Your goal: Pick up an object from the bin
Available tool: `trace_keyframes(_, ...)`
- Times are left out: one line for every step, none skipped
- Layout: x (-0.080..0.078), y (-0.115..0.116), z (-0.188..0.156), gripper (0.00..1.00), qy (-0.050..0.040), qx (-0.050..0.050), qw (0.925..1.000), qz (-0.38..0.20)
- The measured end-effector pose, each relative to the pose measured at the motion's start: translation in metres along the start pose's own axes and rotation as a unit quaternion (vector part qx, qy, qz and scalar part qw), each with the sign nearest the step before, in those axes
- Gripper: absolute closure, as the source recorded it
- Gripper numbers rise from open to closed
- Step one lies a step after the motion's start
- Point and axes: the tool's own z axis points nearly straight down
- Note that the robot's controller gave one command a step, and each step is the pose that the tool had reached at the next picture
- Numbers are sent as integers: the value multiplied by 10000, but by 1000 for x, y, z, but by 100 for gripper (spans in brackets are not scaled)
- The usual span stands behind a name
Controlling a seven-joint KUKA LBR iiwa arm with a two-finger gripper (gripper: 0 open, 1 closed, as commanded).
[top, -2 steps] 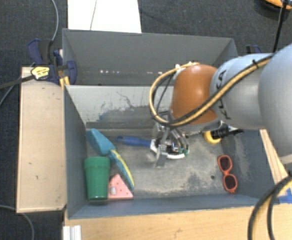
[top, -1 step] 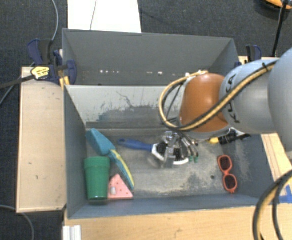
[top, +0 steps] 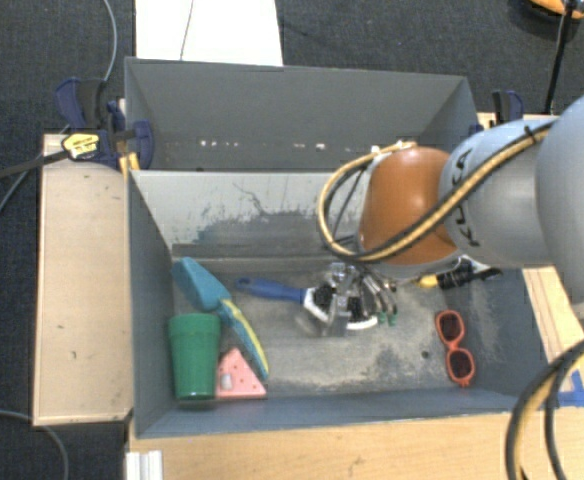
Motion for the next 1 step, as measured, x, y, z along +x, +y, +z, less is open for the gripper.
trace_keyframes(-9,18,-126,100,-6,-3,10000,7)
